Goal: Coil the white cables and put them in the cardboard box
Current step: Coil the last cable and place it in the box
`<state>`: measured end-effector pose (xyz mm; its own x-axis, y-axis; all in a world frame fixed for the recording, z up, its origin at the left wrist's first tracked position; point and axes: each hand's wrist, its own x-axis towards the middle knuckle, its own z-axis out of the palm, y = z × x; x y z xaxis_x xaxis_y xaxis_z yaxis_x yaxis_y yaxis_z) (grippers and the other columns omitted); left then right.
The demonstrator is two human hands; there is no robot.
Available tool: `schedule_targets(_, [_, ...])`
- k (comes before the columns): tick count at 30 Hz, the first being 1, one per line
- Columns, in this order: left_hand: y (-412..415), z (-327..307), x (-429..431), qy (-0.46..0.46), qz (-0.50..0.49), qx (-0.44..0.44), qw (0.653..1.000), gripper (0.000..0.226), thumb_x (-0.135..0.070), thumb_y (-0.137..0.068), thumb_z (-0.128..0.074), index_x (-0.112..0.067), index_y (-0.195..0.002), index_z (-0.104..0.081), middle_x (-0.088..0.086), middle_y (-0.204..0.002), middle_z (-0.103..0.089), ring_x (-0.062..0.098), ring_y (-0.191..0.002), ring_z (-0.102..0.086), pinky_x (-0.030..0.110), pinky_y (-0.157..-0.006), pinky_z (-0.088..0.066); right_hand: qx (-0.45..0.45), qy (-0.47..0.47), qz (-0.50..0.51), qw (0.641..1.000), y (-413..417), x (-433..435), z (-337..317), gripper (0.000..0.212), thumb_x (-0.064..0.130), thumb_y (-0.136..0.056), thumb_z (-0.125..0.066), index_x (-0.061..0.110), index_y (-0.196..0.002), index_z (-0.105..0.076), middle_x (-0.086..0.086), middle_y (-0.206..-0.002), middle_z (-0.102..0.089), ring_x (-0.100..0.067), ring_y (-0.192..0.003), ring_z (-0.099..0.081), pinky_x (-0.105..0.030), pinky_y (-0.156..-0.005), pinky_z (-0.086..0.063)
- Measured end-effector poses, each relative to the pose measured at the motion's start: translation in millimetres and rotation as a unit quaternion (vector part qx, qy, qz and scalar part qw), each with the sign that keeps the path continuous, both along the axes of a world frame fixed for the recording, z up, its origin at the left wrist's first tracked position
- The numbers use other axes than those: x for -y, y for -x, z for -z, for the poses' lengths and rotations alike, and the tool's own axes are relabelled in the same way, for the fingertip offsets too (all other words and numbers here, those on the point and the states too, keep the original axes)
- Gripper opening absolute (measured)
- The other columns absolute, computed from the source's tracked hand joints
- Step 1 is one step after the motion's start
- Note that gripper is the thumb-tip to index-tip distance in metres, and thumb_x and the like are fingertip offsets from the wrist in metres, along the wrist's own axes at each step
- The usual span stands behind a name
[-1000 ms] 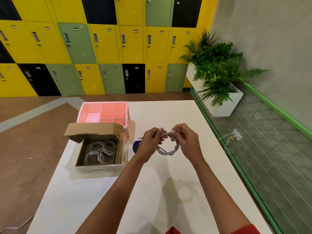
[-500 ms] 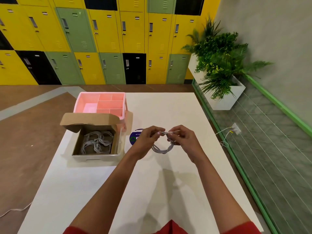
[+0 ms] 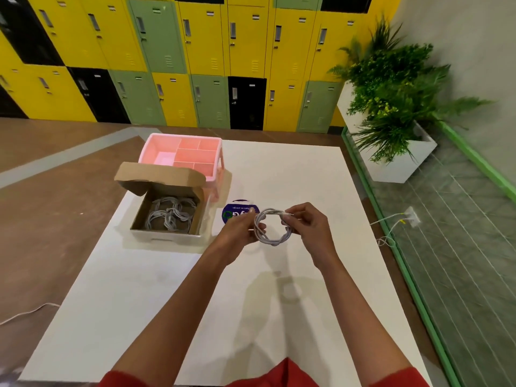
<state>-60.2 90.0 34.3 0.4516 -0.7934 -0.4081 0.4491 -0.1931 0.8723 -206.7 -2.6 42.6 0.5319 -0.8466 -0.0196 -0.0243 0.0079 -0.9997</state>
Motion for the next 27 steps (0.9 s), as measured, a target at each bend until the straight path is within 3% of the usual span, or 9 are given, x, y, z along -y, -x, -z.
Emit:
schedule_targets(2, [-1, 3, -3, 0.006, 0.021, 0.005, 1.000, 0.023, -0.017, -0.099, -0.049, -0.006, -0.091, -0.068, 0.003, -0.077, -0.066, 0.009, -0.068, -0.065, 0.019, -0.066, -0.051, 0.003, -0.003, -0.011, 1.000, 2, 1, 2, 0.012, 0.000, -0.083, -0.070, -0.003, -0.092, -0.064, -0.014, -0.082, -0.067, -0.023, -0.076, -0.065, -0.027, -0.068, -0.055])
schedule_targets(5, [-3, 7, -3, 0.002, 0.026, -0.057, 0.998, 0.015, -0.007, -0.094, -0.056, -0.006, -0.088, -0.069, 0.002, -0.076, -0.068, 0.011, -0.074, -0.065, 0.017, -0.066, -0.051, 0.000, -0.005, -0.016, 1.000, 10, 2, 5, 0.012, 0.000, -0.082, -0.071, -0.003, -0.093, -0.065, -0.013, -0.081, -0.068, -0.021, -0.076, -0.065, -0.026, -0.067, -0.054])
schedule_targets(9, [-2, 11, -6, -0.011, 0.063, -0.129, 0.990, 0.030, 0.000, -0.092, -0.055, -0.010, -0.075, -0.077, 0.000, -0.079, -0.072, 0.008, -0.076, -0.066, 0.021, -0.082, -0.048, -0.009, -0.025, -0.035, 0.999, 20, 6, 7, 0.015, 0.001, -0.082, -0.071, -0.004, -0.095, -0.066, -0.013, -0.082, -0.069, -0.020, -0.074, -0.066, -0.025, -0.070, -0.052])
schedule_targets(11, [-1, 14, -7, -0.020, 0.068, -0.120, 0.990, 0.021, 0.002, -0.091, -0.056, -0.006, -0.087, -0.075, 0.003, -0.087, -0.071, 0.011, -0.085, -0.064, 0.022, -0.085, -0.049, -0.016, -0.033, -0.045, 0.998, 23, 7, 8, 0.015, 0.000, -0.082, -0.070, -0.004, -0.096, -0.066, -0.013, -0.082, -0.070, -0.019, -0.075, -0.067, -0.025, -0.072, -0.052])
schedule_targets(13, [1, 16, -5, -0.025, 0.035, -0.118, 0.992, 0.013, 0.002, -0.088, -0.060, -0.002, -0.098, -0.068, 0.007, -0.092, -0.068, 0.015, -0.089, -0.062, 0.022, -0.086, -0.050, -0.020, -0.041, -0.043, 0.998, 25, 8, 11, 0.015, -0.001, -0.082, -0.071, -0.004, -0.095, -0.066, -0.012, -0.082, -0.069, -0.019, -0.076, -0.066, -0.028, -0.073, -0.052])
schedule_targets(19, [10, 27, 0, 0.020, -0.111, -0.118, 0.987, 0.005, 0.000, -0.090, -0.059, -0.001, -0.094, -0.062, 0.013, -0.093, -0.064, 0.020, -0.085, -0.062, 0.022, -0.074, -0.054, -0.044, -0.038, 0.006, 0.998, 10, -5, 21, 0.012, 0.001, -0.078, -0.074, 0.004, -0.087, -0.066, -0.010, -0.082, -0.069, -0.021, -0.074, -0.065, -0.034, -0.072, -0.057])
schedule_targets(23, [0, 29, -6, 0.017, -0.110, -0.060, 0.992, 0.019, -0.014, -0.089, -0.064, -0.004, -0.104, -0.063, 0.014, -0.101, -0.067, 0.023, -0.090, -0.065, 0.022, -0.068, -0.056, -0.058, -0.033, 0.055, 0.996, -8, -12, 30, 0.012, 0.003, -0.078, -0.074, 0.005, -0.087, -0.066, -0.010, -0.083, -0.070, -0.020, -0.072, -0.066, -0.041, -0.075, -0.058])
schedule_targets(27, [-20, 35, -17, -0.005, -0.126, 0.092, 0.988, 0.032, -0.006, -0.081, -0.072, 0.002, -0.110, -0.060, 0.016, -0.099, -0.065, 0.018, -0.083, -0.064, 0.019, -0.069, -0.052, -0.075, -0.030, 0.072, 0.994, -33, -24, 35, 0.011, 0.007, -0.079, -0.074, 0.007, -0.085, -0.066, -0.008, -0.082, -0.071, -0.021, -0.075, -0.067, -0.043, -0.078, -0.058])
